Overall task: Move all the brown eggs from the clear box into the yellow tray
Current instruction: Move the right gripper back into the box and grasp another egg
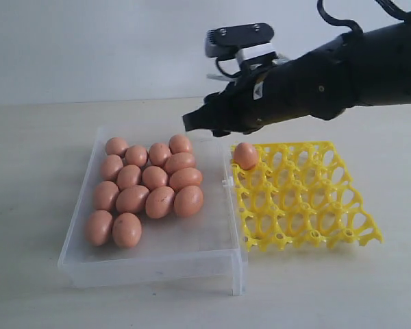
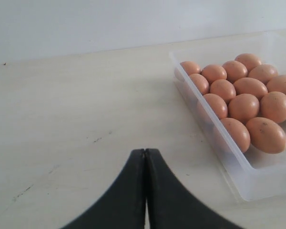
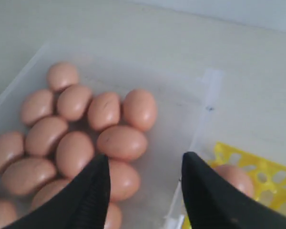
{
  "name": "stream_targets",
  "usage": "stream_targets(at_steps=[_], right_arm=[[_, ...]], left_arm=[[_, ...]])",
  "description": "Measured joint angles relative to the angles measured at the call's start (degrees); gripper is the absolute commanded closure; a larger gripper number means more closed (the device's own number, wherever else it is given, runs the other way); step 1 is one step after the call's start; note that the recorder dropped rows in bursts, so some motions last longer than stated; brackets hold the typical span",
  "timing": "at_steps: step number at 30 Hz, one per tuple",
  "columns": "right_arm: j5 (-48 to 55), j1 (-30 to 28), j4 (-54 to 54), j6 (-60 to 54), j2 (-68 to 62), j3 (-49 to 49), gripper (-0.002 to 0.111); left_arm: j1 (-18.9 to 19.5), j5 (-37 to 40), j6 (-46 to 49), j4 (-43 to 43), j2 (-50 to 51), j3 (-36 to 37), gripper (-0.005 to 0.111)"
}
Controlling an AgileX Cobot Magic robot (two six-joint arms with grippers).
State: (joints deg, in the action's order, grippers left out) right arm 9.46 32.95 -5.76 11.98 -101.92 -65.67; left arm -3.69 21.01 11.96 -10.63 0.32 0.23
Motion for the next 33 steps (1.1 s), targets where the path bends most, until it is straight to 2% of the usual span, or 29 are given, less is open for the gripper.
stream_targets(at_steps=[5, 8, 12, 15, 17, 23, 33], right_arm=[[16.9, 5.8, 8.3, -12.4, -1.8, -7.1, 0.072], [29.7, 6.3, 16.6, -20.8, -6.7, -15.1, 0.074], [46.1, 6.6, 23.9, -25.4, -17.2, -26.6, 0.072], [48.5, 7.1, 27.0, -25.5, -22.8, -33.1, 0.058], [49.0, 7.5, 29.6, -24.2, -25.9, -37.4, 0.055], [50.6, 8.3, 31.9, -19.8, -32.6, -46.1, 0.055], [52.3, 8.9, 32.9, -15.3, -36.9, -47.7, 0.055]], left_arm=[[0.0, 0.0, 0.0, 0.0, 0.0, 0.0, 0.107], [0.0, 0.0, 0.0, 0.0, 0.0, 0.0, 0.107], [0.0, 0.0, 0.0, 0.0, 0.0, 0.0, 0.107], [0.0, 0.0, 0.0, 0.0, 0.0, 0.0, 0.107], [0.0, 0.0, 0.0, 0.0, 0.0, 0.0, 0.107], [0.0, 0.0, 0.0, 0.0, 0.0, 0.0, 0.107], [0.0, 0.0, 0.0, 0.0, 0.0, 0.0, 0.107]])
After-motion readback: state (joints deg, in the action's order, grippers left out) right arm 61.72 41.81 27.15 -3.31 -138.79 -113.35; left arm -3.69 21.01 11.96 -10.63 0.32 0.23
